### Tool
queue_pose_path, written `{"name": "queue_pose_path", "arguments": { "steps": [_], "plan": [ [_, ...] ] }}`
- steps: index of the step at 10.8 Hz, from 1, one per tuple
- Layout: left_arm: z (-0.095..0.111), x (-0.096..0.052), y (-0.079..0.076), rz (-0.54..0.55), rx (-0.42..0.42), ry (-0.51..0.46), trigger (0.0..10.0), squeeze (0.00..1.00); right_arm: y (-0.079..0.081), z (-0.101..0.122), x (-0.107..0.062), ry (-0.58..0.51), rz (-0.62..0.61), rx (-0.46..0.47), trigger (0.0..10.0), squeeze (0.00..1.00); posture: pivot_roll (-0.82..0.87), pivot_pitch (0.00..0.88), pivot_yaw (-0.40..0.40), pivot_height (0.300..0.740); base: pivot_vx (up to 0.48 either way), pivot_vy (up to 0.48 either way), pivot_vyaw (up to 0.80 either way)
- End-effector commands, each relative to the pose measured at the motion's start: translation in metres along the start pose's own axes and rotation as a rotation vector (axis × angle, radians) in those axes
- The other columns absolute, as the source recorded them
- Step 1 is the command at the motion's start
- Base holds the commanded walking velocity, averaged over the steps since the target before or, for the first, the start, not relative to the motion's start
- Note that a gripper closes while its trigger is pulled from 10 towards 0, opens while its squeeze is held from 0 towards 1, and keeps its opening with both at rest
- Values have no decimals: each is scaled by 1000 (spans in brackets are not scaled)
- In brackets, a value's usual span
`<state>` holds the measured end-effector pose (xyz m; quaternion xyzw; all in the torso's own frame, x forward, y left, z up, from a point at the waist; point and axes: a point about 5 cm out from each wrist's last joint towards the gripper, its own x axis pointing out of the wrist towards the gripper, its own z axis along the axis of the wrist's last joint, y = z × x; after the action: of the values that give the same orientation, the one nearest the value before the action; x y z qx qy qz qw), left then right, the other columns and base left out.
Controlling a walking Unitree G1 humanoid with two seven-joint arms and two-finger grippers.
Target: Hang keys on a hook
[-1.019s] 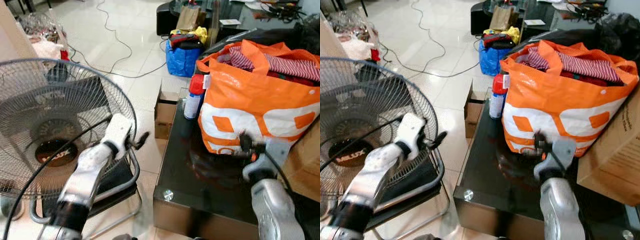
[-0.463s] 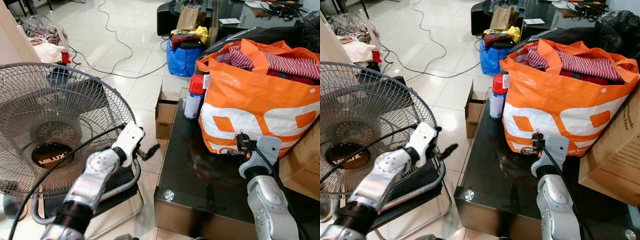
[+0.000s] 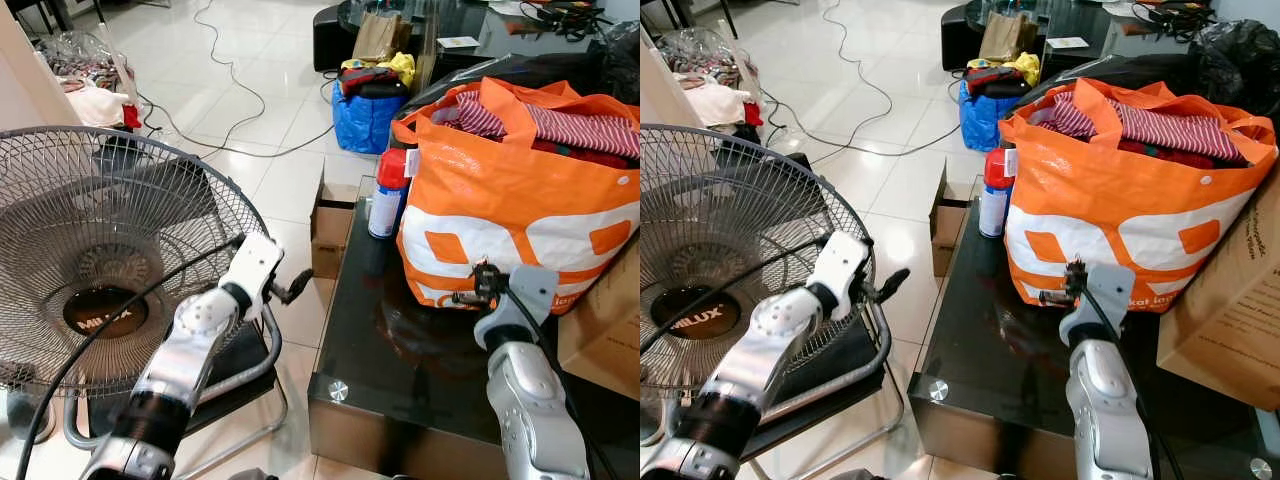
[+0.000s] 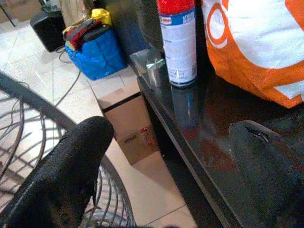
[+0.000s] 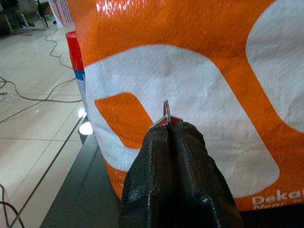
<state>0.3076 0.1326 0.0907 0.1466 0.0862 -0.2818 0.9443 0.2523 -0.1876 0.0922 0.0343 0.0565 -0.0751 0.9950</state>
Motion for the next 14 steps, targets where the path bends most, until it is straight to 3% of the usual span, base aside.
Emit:
{"name": "queue_pose_path", "arguments": {
  "steps": [1, 6, 14],
  "plan": [
    [1, 2, 3, 16, 8, -4, 10000, 0, -1, 0, 0, 6, -12, -7, 0, 0, -106, 0, 50, 740, 0, 0, 0],
    [0, 2, 5, 28, 2, -9, 10000, 0, 2, -1, 3, 8, 3, -25, 0, 0, -89, 0, 33, 740, 0, 0, 0],
    [-1, 3, 4, 25, -1, -11, 10000, 0, 0, -3, 1, 15, 2, -44, 0, 0, -104, 0, 40, 740, -213, 0, 0]
  ]
}}
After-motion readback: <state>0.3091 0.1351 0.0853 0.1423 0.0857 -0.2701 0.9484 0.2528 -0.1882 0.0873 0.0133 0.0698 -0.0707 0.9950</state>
